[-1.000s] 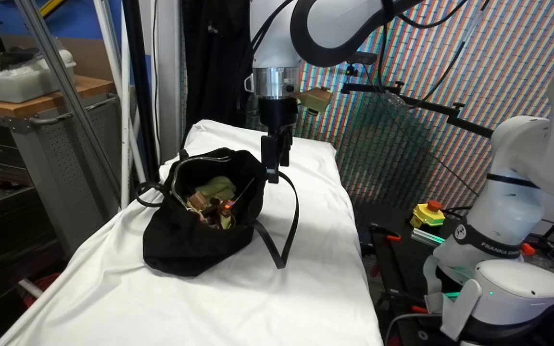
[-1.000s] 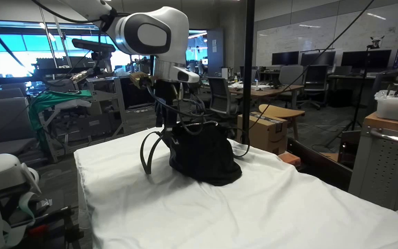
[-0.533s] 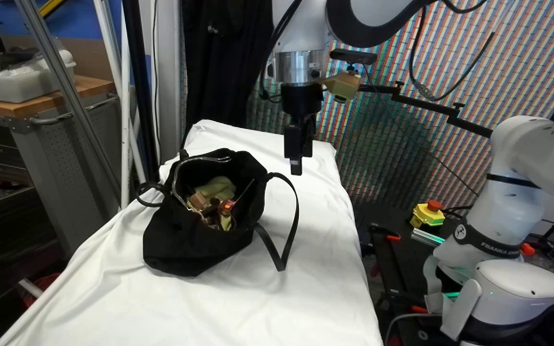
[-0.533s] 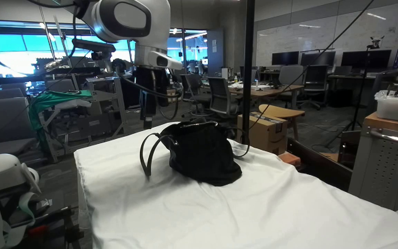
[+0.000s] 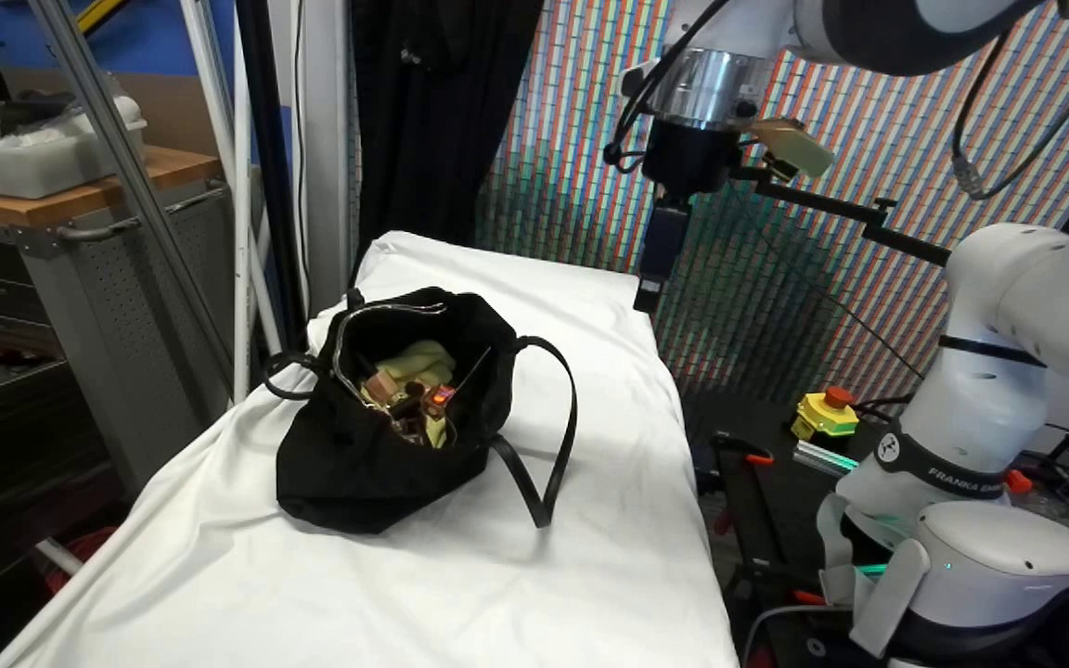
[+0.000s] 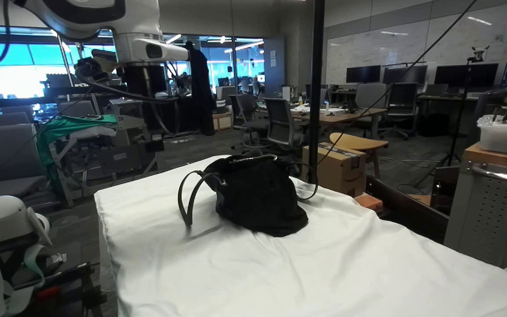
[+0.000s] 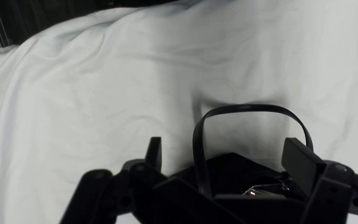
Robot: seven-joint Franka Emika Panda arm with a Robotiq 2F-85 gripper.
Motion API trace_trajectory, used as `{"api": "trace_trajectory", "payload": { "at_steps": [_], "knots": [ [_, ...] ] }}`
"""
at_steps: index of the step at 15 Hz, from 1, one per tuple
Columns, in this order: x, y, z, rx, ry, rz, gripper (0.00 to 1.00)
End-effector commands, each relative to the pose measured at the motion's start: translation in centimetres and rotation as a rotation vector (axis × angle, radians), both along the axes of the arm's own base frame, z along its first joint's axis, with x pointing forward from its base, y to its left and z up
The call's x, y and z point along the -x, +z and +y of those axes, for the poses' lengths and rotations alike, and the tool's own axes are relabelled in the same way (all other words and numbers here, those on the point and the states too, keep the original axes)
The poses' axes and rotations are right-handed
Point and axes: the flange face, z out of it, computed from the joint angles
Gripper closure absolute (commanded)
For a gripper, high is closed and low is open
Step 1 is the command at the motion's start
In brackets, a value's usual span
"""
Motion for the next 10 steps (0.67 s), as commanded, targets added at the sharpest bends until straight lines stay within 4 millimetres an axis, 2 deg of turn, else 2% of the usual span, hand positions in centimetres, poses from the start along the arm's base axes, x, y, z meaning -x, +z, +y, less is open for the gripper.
{"api": "trace_trajectory", "payload": {
  "at_steps": [1, 6, 7, 10],
  "knots": [
    [3.0, 1.3, -0.8, 0.04, 0.077, -0.17, 0.0],
    [3.6, 1.8, -2.7, 0.043, 0.126, -0.338, 0.0],
    [2.8, 1.4, -1.4, 0.032, 0.1, -0.266, 0.0],
    [3.1, 1.3, -2.3, 0.029, 0.109, -0.298, 0.0]
  ]
}}
